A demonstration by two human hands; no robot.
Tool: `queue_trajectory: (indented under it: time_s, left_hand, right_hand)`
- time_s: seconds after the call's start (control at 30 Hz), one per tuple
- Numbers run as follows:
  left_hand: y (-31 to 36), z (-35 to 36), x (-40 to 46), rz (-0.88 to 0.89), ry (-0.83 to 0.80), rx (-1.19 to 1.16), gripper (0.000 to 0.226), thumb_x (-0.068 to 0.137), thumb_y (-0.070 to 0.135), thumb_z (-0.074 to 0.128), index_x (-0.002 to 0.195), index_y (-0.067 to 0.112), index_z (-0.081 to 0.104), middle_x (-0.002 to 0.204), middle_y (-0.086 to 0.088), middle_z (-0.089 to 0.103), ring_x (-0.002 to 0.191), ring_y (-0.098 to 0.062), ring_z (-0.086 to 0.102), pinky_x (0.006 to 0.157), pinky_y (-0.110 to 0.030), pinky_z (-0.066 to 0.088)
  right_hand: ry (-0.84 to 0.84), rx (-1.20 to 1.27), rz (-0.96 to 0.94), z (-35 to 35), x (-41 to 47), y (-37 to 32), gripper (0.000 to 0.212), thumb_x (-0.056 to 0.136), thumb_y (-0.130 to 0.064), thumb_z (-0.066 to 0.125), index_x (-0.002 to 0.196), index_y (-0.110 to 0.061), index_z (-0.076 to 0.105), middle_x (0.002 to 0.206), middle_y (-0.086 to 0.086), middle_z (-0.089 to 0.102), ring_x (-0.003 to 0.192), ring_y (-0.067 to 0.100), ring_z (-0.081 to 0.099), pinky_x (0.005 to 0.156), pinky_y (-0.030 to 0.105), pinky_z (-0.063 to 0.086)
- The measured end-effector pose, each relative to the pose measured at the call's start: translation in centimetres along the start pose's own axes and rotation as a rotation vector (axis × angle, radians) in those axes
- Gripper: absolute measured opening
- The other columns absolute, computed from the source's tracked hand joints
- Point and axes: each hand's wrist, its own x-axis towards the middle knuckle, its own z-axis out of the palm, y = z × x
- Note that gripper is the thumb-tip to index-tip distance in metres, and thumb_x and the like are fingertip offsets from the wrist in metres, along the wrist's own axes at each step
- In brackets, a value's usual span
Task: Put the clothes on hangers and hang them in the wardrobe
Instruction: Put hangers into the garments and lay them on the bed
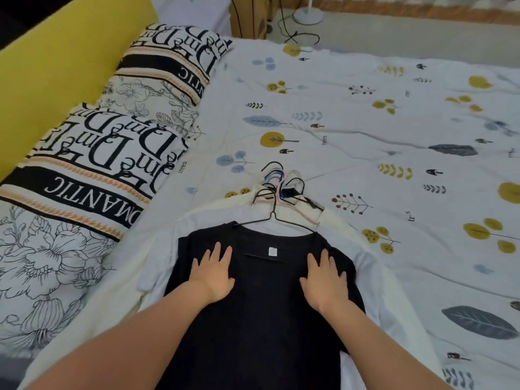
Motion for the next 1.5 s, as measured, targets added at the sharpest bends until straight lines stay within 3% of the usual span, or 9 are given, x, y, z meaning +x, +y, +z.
queue_trajectory:
  time_s: [0.1,0.23,0.33,0.47,0.67,1.0,1.23,1.37,1.5]
  left_hand:
    - [-0.7,-1.1,-2.4,0.080,-0.009,-0.046,0.052,0.096,0.032,0.040,0.144,0.014,0.030,0.145,-0.010,0.035,0.129,-0.026,0.039,0.107,-0.036,0.035]
    - [-1.7,-2.0,-6.8,0.142,0.024,-0.089,0.038,0.096,0.029,0.041,0.131,0.017,0.047,0.127,-0.003,0.055,0.113,-0.019,0.053,0.095,-0.030,0.044]
    - [-2.1,-2.4,-10.8,0.182,0.058,-0.081,0.037,0.097,0.029,0.041,0.130,0.016,0.047,0.124,-0.003,0.056,0.111,-0.018,0.053,0.092,-0.027,0.043]
    - [-3.3,-2.1,-17.6,0.240,0.078,-0.059,0.036,0.097,0.029,0.040,0.130,0.016,0.047,0.124,-0.002,0.056,0.111,-0.017,0.053,0.089,-0.025,0.041]
    - [-7.2,0.1,-27.4,0.246,0.094,-0.015,0.039,0.097,0.031,0.040,0.133,0.016,0.046,0.131,-0.003,0.053,0.118,-0.018,0.050,0.096,-0.026,0.038]
    - [-10.9,2.9,-38.5,0.089,0.126,-0.025,0.046,0.098,0.036,0.038,0.140,0.017,0.036,0.141,-0.004,0.043,0.127,-0.020,0.042,0.096,-0.024,0.034]
    - [-10.8,6.3,-44.5,-0.082,0.239,-0.134,0.046,0.097,0.038,0.041,0.138,0.018,0.039,0.137,-0.004,0.048,0.123,-0.021,0.046,0.094,-0.026,0.037]
    - [-10.0,10.1,-47.5,-0.155,0.228,-0.220,0.043,0.095,0.035,0.044,0.132,0.013,0.045,0.130,-0.008,0.053,0.116,-0.024,0.050,0.084,-0.026,0.037]
    - [-9.9,14.0,-51.5,-0.230,0.190,-0.319,0.041,0.095,0.035,0.044,0.130,0.012,0.045,0.131,-0.008,0.051,0.117,-0.025,0.048,0.093,-0.030,0.038]
  right_hand:
    - [0.076,0.056,0.022,-2.2,-2.0,0.5,0.041,0.096,-0.024,0.039,0.135,-0.013,0.038,0.133,0.009,0.050,0.124,0.026,0.046,0.105,0.040,0.036]
    - [0.049,0.131,-0.035,-3.7,-5.9,1.2,0.036,0.095,-0.018,0.041,0.130,-0.014,0.046,0.126,0.007,0.056,0.113,0.023,0.054,0.092,0.030,0.044]
    - [-0.062,0.128,-0.075,-4.3,-9.7,1.1,0.032,0.093,-0.017,0.043,0.123,-0.013,0.054,0.122,0.006,0.059,0.109,0.022,0.057,0.091,0.029,0.046]
    - [-0.065,0.068,-0.107,-4.3,-16.2,0.3,0.029,0.093,-0.016,0.044,0.117,-0.008,0.056,0.116,0.009,0.061,0.105,0.024,0.059,0.080,0.028,0.044]
    - [-0.078,-0.029,-0.180,-3.0,-26.0,-1.3,0.031,0.094,-0.020,0.045,0.119,-0.006,0.056,0.120,0.011,0.060,0.108,0.025,0.058,0.087,0.030,0.047]
    - [-0.090,-0.277,-0.311,-3.3,-34.9,-2.3,0.036,0.095,-0.022,0.043,0.126,-0.006,0.052,0.127,0.011,0.056,0.115,0.026,0.055,0.097,0.035,0.046]
    - [-0.049,-0.484,-0.489,-4.8,-36.4,-2.8,0.035,0.096,-0.025,0.044,0.128,-0.012,0.050,0.129,0.007,0.054,0.115,0.023,0.054,0.096,0.032,0.046]
    - [-0.060,-0.569,-0.614,-4.2,-37.9,-4.3,0.037,0.097,-0.027,0.043,0.132,-0.015,0.047,0.131,0.005,0.052,0.117,0.022,0.052,0.096,0.030,0.045]
    - [-0.083,-0.618,-0.738,-2.7,-40.6,-7.4,0.040,0.097,-0.027,0.043,0.136,-0.017,0.043,0.135,0.004,0.049,0.118,0.022,0.051,0.095,0.029,0.044]
